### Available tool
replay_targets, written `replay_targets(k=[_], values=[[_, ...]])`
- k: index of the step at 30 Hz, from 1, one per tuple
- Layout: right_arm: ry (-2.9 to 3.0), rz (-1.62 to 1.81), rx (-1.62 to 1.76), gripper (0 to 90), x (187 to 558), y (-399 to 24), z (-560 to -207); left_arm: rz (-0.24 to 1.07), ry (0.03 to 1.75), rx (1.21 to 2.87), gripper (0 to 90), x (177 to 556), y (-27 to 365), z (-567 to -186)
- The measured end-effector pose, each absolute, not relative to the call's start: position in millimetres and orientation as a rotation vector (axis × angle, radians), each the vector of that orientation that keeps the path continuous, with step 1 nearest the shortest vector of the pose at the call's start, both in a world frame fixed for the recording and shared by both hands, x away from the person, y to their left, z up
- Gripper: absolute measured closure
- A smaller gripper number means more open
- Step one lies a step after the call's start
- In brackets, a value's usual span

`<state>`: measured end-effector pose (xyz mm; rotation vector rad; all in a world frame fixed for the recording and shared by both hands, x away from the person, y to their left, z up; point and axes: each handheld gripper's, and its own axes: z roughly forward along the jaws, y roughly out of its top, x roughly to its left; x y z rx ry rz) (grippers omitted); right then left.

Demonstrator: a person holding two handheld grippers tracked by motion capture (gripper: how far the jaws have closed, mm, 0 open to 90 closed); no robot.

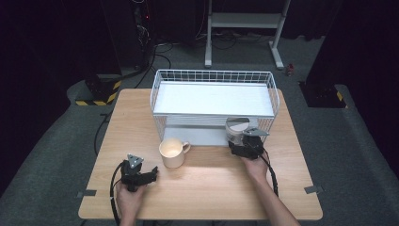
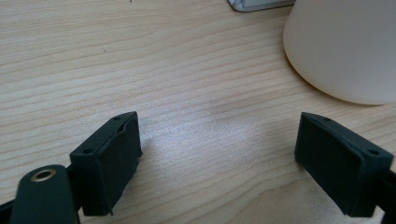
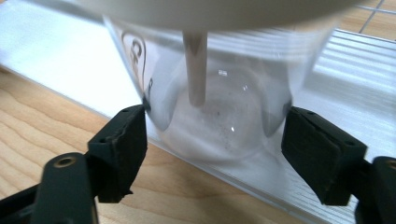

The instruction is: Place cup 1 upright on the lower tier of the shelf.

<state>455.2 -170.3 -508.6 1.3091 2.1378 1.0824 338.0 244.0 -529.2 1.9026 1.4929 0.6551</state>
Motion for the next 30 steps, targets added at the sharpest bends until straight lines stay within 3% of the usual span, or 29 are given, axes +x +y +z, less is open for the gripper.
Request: replay_targets(k=[30], values=[[2.041, 0.997, 1.36, 48.2, 469, -162, -514, 0.655, 1.493, 1.91, 15.0, 338, 244, -529]])
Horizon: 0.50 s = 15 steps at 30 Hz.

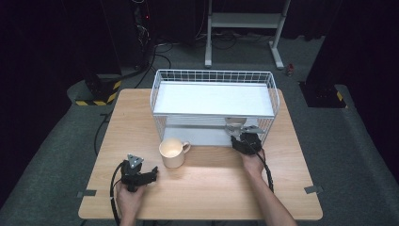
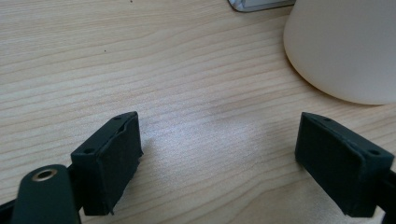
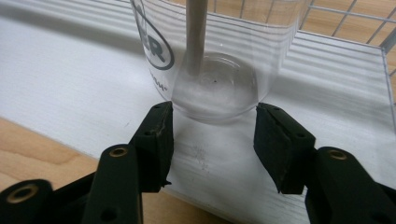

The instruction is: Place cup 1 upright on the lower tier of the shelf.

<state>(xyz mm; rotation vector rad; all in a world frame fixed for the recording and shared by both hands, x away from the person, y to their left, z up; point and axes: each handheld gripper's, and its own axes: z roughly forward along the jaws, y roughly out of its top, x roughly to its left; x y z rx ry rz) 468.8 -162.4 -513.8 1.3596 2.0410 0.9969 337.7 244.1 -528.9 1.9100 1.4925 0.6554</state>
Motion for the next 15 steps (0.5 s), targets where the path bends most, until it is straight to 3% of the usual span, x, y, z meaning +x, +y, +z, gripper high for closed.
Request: replay_targets(k=[15], values=[[2.035, 0.958, 1.363, 56.3, 480, -158, -512, 0.656, 1.493, 1.91, 15.0, 338, 244, -529]])
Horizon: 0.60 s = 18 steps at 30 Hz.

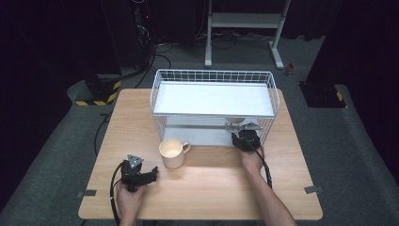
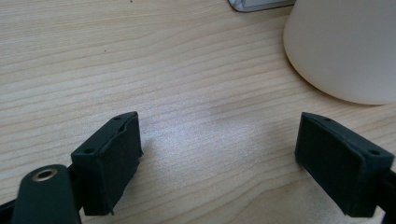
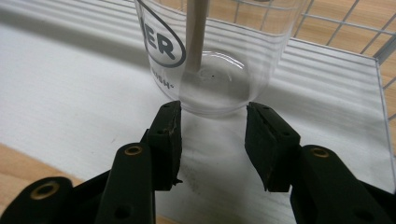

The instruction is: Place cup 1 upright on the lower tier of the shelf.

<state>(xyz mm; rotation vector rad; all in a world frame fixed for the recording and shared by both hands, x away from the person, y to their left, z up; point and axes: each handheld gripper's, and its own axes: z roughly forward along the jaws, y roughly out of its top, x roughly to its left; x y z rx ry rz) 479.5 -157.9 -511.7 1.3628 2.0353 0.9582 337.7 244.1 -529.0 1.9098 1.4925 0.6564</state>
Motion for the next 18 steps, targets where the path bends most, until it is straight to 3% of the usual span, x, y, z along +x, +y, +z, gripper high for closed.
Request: replay_targets(k=[9, 18], values=[[2.02, 0.945, 1.37, 56.6, 483.9, -158.5, -512.0, 0.657, 1.494, 1.905, 15.0, 337.8, 243.8, -529.1], [2.022, 0.977, 1.368, 44.4, 480.8, -162.4, -510.3, 0.657, 1.494, 1.904, 15.0, 337.8, 243.8, -529.2]])
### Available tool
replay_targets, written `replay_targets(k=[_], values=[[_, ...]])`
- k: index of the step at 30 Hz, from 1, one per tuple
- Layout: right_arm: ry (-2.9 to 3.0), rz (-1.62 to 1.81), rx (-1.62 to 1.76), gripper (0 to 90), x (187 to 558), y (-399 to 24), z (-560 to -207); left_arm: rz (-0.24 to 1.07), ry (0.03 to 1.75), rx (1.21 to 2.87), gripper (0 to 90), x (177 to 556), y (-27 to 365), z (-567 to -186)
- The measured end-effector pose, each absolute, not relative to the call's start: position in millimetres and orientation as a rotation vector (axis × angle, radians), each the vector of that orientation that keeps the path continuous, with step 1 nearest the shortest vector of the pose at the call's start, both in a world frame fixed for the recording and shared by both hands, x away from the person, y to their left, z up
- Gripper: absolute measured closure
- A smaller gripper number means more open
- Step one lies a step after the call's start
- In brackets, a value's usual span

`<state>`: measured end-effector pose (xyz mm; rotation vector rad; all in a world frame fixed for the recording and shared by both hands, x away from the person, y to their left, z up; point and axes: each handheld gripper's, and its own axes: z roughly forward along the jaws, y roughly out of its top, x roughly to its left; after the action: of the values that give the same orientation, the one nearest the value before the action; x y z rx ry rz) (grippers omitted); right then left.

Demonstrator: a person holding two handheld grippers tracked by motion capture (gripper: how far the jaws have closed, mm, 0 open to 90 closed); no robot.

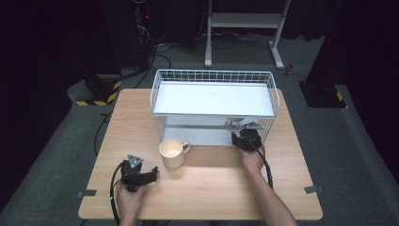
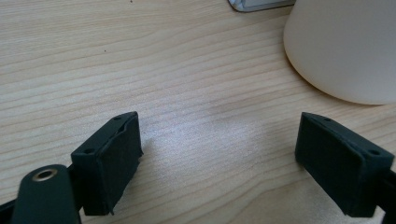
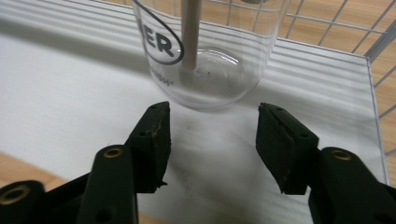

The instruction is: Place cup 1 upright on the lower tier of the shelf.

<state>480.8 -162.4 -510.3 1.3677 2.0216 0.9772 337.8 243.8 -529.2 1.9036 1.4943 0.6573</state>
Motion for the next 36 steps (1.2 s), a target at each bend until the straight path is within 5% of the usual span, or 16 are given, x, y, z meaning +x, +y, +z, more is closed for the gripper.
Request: replay_targets(k=[36], values=[[2.053, 1.198, 1.279, 35.5, 441, -190, -480, 0.657, 1.495, 1.903, 15.0, 338, 244, -529]])
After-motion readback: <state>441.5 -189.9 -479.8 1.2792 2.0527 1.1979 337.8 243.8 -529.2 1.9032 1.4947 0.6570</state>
